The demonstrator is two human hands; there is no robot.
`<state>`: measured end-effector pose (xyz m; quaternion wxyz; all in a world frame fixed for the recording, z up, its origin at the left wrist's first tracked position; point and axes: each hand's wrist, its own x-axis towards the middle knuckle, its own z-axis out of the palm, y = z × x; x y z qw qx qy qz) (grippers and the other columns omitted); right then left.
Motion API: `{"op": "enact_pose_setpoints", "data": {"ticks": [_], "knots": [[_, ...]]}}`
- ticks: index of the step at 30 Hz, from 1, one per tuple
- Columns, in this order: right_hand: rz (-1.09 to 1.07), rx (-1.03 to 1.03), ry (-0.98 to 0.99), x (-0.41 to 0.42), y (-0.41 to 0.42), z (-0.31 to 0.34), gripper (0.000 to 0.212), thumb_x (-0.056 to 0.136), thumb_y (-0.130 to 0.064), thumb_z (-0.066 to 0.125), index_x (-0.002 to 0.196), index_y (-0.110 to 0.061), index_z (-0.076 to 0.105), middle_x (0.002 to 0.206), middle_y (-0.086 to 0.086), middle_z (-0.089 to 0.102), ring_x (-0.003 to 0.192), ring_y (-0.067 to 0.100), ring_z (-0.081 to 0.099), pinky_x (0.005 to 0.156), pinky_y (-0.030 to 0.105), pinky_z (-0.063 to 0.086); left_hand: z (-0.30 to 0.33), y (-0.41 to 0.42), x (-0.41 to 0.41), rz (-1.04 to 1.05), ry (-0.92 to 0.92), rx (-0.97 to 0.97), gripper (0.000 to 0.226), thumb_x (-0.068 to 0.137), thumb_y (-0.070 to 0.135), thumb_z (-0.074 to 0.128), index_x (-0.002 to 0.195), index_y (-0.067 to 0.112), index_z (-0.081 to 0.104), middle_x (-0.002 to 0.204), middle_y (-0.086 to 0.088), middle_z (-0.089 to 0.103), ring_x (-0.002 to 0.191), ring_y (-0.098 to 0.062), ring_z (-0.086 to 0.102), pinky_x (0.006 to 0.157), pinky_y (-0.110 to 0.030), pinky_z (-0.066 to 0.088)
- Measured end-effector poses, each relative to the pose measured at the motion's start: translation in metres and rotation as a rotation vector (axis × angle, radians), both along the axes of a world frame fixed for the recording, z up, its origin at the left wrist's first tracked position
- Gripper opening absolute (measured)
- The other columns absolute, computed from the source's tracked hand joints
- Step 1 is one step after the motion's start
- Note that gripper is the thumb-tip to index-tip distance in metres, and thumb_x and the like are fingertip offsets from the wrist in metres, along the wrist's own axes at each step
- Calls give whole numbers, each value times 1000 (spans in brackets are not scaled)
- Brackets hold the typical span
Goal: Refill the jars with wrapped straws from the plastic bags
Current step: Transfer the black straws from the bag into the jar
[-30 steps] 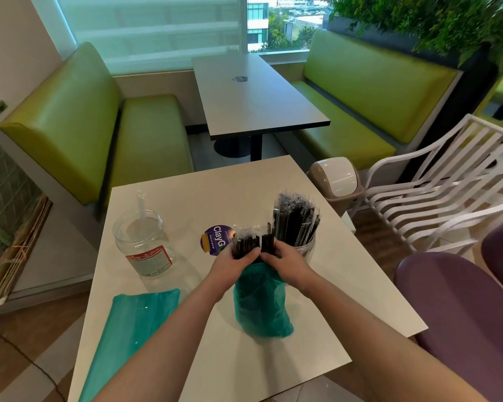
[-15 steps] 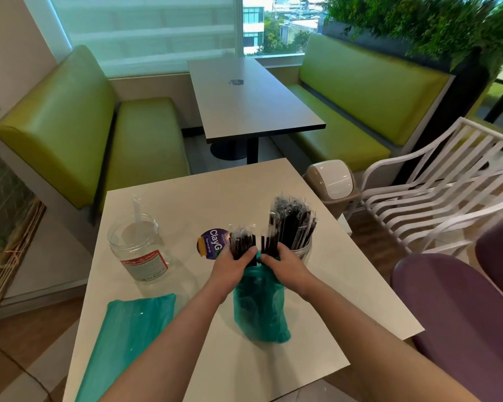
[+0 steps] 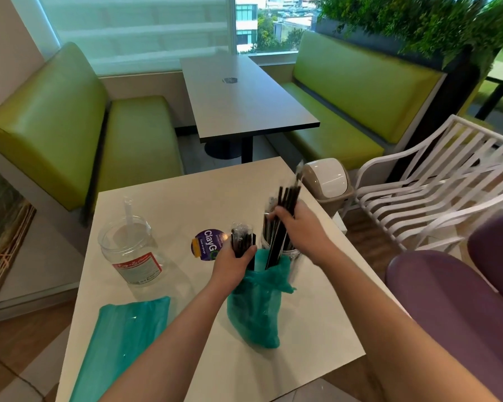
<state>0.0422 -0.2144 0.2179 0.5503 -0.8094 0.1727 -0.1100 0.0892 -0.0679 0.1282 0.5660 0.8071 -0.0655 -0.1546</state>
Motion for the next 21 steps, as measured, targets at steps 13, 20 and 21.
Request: {"op": "enact_pose_setpoints", "data": {"ticks": [13,20,21], "knots": [[-93,-277,-172,12,-32,45,17,98,-26,54,112,-18,56,106,1,62,98,15,58,86,34,46,4,0,1,-8,23,10,32,93,25,65,122,20,54,108,6,60,102,-12,54,86,-24,39],[-74,-478,119,10,-34,-10,38,90,-37,64,119,-12,64,116,4,60,110,24,53,96,43,48,4,1,2,-14,19,22,23,93,26,65,111,26,51,105,7,59,99,-11,54,84,-24,38],[-99,-579,155,9,-34,-17,42,89,-41,64,119,-12,64,119,4,56,113,23,47,98,41,44,4,2,2,-13,19,20,24,93,26,65,113,24,52,105,7,60,100,-12,55,84,-24,38]]}}
